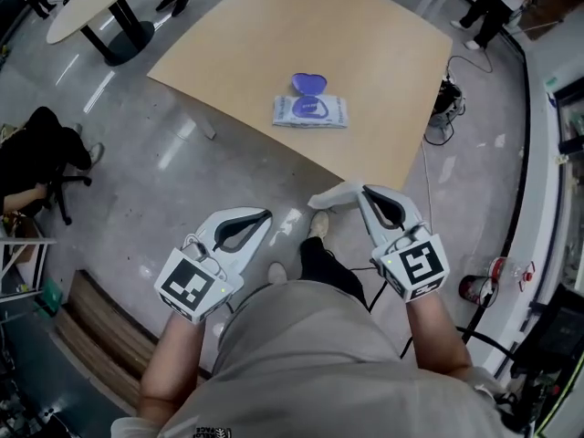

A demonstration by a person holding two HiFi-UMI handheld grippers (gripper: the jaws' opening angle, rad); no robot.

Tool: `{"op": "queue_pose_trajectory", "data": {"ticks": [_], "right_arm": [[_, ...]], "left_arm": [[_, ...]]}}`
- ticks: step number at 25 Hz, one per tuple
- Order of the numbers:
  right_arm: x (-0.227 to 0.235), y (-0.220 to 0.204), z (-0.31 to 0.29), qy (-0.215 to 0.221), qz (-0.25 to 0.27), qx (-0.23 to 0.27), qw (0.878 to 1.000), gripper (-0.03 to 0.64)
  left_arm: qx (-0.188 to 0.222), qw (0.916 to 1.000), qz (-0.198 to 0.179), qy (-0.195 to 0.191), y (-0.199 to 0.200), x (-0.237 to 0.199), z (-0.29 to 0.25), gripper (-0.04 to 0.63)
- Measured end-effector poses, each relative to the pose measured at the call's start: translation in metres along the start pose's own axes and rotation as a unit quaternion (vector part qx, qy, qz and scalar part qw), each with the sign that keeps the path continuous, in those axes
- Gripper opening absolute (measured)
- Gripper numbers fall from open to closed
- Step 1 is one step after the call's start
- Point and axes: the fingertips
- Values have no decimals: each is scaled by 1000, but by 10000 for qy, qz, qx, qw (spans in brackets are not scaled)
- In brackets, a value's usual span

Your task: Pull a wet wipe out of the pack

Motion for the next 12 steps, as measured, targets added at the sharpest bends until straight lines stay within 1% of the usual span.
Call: {"op": "queue_pose_trajectory", "data": {"ticks": [5,7,12], "right_arm": [[-66,2,27,36,5,17,10000,3],[-82,4,39,51,34,10,10000,3],[-109,12,61,87,160,117,9998,3]], "left_arm": [[136,9998,92,-144,-13,22,46,5],[157,9996,130,-195,-15,33,59,5],[196,9996,64,-169,-11,54,82,5]]}}
Point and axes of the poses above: the fingertips, and each gripper's own axes: z backward along the fingers, x to its right, y out of its top, and after that the axes turned 9 degrees about y, right-handed
